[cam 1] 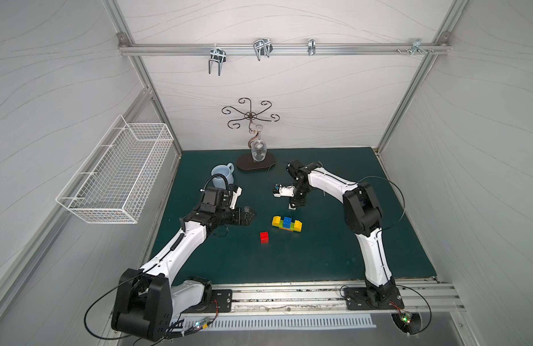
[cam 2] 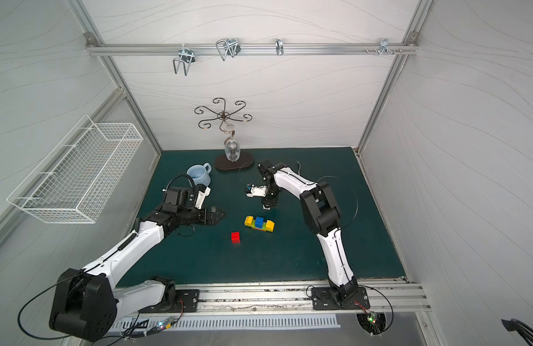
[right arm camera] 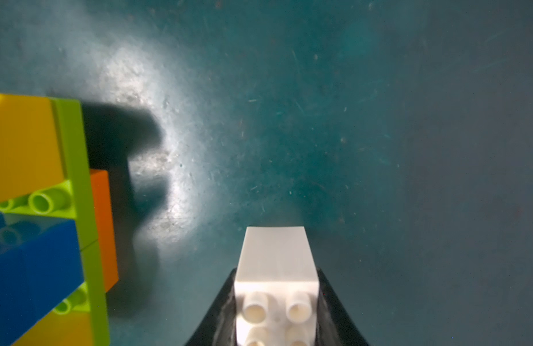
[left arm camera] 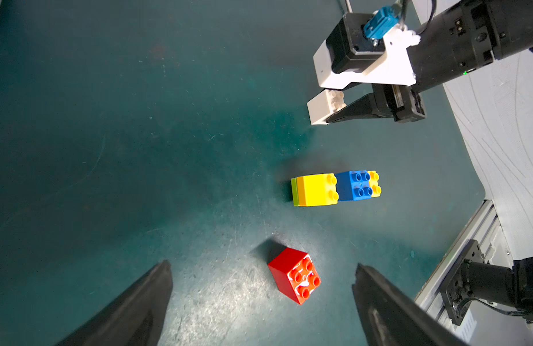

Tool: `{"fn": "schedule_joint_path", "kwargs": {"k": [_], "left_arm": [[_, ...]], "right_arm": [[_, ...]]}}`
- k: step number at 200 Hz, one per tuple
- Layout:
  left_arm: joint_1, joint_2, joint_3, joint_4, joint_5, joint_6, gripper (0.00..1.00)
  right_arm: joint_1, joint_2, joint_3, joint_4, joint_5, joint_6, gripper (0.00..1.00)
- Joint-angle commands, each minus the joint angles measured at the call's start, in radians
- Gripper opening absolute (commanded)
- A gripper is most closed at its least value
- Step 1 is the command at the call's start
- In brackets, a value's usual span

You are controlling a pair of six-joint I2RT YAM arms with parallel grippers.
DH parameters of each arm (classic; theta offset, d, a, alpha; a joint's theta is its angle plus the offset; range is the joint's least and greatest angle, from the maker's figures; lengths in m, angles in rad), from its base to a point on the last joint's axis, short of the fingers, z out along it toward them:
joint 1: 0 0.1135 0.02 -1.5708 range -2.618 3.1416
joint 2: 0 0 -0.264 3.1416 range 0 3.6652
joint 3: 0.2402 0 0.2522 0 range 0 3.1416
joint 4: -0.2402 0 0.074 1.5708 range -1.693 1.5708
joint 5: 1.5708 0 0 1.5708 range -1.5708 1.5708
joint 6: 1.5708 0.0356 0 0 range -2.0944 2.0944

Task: Assemble a fork with lego
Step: Pick up the lego brick from the center of the board, then assemble the lego brick with the lego brick.

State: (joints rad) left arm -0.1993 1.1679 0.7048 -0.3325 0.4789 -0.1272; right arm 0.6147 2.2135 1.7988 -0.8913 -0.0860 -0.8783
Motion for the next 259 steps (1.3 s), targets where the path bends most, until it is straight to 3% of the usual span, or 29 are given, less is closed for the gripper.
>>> {"fn": "schedule_joint_path", "kwargs": {"k": [1,75,124,188,259], "left_arm": [[-0.003,-0.009,0.037,-0.004,-0.018,0.043,1.00],[-0.003,-0.052,0.085,-0.027,-0.055,-0.016,1.00],[0.005,-0.070,0.111,-0.081,-0.186,-0.062,1.00],[0.085,-0.087,0.062,-0.106,-0.292,-0.140,1.00],[0.199,-0.074,-0.007,-0.102,-0.296,-0.181,1.00]], "right_arm": [[-0.006,-0.087,-0.014,-0.012,-0.027,0.029,0.00],[0.065,-0.301,-0.061,-0.010,-0.042,0.030,0.00],[0.169,-0.394,-0.085,-0.053,-0.043,0.045,0.00],[0.321,-0.439,-0.141,-0.072,-0.008,0.119,0.00],[0.427,-0.407,-0.216,0.023,0.015,0.220,0.00]]}}
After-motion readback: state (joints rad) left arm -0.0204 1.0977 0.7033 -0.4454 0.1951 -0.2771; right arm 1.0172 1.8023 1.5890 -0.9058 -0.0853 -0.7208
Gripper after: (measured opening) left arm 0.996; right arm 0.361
